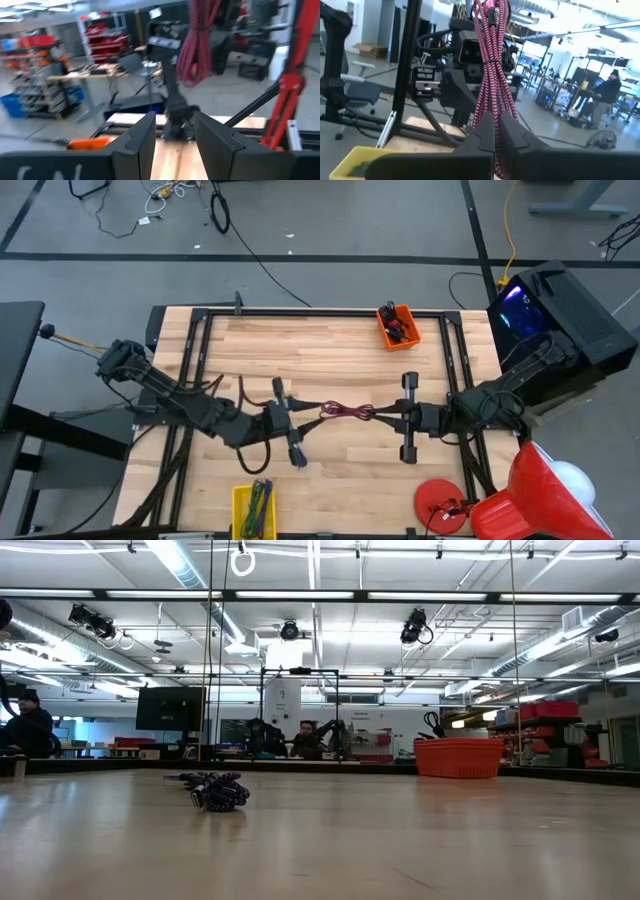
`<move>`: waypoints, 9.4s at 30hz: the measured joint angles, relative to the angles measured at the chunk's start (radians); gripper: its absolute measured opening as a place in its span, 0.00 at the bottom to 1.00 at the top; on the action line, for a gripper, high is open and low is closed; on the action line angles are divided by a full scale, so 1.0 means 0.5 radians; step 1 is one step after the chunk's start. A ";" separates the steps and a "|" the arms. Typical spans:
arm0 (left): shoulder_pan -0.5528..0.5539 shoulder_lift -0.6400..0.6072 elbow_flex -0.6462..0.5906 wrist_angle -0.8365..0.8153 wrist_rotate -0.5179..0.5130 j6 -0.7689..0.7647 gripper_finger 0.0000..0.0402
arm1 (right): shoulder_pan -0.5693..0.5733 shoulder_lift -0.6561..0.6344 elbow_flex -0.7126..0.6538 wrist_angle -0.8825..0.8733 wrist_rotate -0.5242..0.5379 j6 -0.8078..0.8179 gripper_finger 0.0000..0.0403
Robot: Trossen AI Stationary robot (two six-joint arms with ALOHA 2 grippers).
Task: Pick & Place USB Port
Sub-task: Put the pink and black charger cable into the yellow bin, then put the blue and black charger cable into the yellow bin
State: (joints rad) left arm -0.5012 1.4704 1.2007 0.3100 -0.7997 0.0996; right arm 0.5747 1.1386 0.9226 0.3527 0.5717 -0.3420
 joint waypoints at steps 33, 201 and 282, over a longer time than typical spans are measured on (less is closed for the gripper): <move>0.189 0.002 0.000 0.302 0.556 0.096 0.31 | -0.287 0.316 0.000 0.338 -0.394 0.053 0.00; 0.237 0.590 0.001 -2.044 1.067 0.613 0.44 | -0.466 0.140 -0.002 -0.629 0.075 0.460 0.23; -0.773 -0.059 0.278 -3.034 0.169 -3.550 0.06 | -0.468 0.141 -0.003 -0.772 0.029 0.454 0.23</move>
State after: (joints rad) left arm -0.8876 1.4409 1.3399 -1.2068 -0.7150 -1.6754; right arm 0.3408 1.2091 0.9211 -0.0332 0.5861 -0.1152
